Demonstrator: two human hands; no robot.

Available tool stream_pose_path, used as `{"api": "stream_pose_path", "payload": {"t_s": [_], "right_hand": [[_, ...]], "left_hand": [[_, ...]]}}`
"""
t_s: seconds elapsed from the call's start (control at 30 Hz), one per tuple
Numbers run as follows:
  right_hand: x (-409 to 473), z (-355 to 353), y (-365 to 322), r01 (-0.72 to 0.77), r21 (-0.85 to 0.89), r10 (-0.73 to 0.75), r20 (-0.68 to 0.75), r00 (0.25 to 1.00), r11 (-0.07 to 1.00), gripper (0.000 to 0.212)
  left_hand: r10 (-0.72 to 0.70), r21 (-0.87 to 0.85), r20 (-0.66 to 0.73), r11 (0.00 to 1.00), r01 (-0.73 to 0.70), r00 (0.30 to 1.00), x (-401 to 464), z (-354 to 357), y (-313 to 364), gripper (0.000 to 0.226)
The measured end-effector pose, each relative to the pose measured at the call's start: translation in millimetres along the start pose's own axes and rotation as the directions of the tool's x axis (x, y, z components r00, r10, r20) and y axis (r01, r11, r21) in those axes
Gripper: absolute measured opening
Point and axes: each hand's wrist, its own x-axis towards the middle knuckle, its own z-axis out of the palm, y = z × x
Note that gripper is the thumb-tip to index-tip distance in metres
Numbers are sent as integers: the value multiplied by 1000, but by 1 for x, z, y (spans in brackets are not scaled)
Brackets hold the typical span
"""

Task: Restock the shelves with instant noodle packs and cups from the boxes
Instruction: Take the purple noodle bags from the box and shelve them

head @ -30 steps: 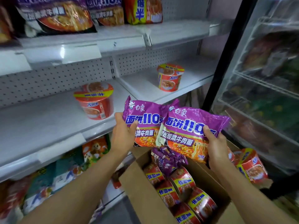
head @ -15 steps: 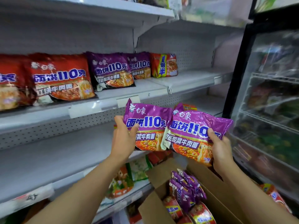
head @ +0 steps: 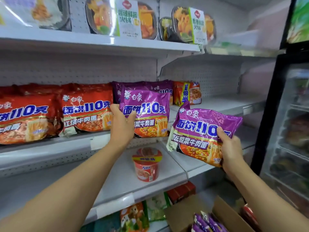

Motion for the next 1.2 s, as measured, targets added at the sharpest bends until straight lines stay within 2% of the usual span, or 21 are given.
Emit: {"api": "stream_pose_path", "payload": {"t_s": [0.1, 0.4, 0.6, 0.7, 0.8, 1.0, 1.2], "right_hand": [[26, 19, -6, 11, 10, -11, 53, 999, 1000, 34], [105, 73, -10, 65, 4, -65, 177, 982, 998, 18], [139, 101, -5, 89, -18, -83, 229, 970, 996, 14], [148, 116, -4, 85, -5, -80, 276, 958, 996, 13], [153, 133, -3, 78, -5, -72, 323, 944, 997, 12], [159, 166, 3, 47, -26, -32, 415, 909, 999, 15], [162, 190, 13, 11, -59, 17, 453, 891, 998, 21]], "left_hand": [[-26, -10, -29, 1000, 26, 999, 29, 9, -6, 25], [-122, 5, -87, 992, 123, 989, 105, 41, -48, 31], [-152, -7, -123, 988, 152, 981, 125, 52, -65, 40], [-175, 0, -115, 984, 176, 978, 126, 57, -71, 37], [-192, 80, -87, 977, 199, 978, 124, 61, -70, 39], [-184, 278, -126, 937, 212, 975, 121, 62, -67, 51], [-127, 549, 43, 832, 83, 991, 119, 48, -43, 76]]}}
